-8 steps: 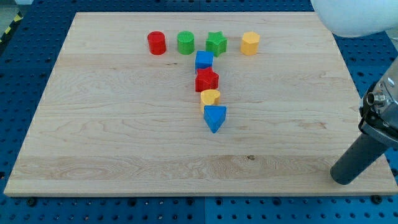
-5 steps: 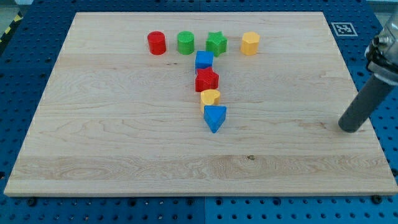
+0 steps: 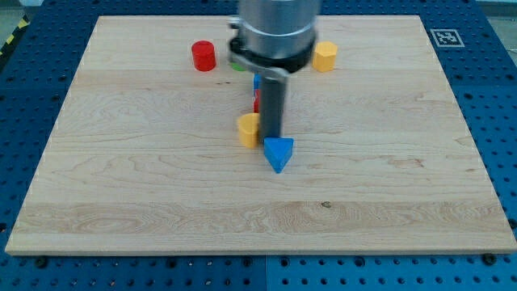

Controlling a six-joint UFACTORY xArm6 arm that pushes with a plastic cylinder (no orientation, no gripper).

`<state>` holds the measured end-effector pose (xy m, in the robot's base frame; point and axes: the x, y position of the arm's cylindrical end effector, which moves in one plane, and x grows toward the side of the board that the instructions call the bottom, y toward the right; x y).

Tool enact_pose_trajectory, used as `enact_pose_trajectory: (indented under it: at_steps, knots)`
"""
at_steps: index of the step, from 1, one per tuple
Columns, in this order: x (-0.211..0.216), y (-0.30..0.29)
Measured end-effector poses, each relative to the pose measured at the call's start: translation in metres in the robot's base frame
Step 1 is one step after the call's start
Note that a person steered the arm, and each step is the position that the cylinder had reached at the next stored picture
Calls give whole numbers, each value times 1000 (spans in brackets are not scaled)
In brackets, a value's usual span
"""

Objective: Push the yellow heart to the left

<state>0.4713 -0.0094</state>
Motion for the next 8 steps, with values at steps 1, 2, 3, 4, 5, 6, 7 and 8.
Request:
enact_pose_trajectory:
  at_steps: [1, 2, 3, 4, 5, 6, 7, 8]
  knots:
    - [0, -56]
    - [0, -67]
    - [0, 34]
    - [0, 119]
    - [-29, 132]
    - [-53, 107]
    - [-57, 66]
    - [-58, 22]
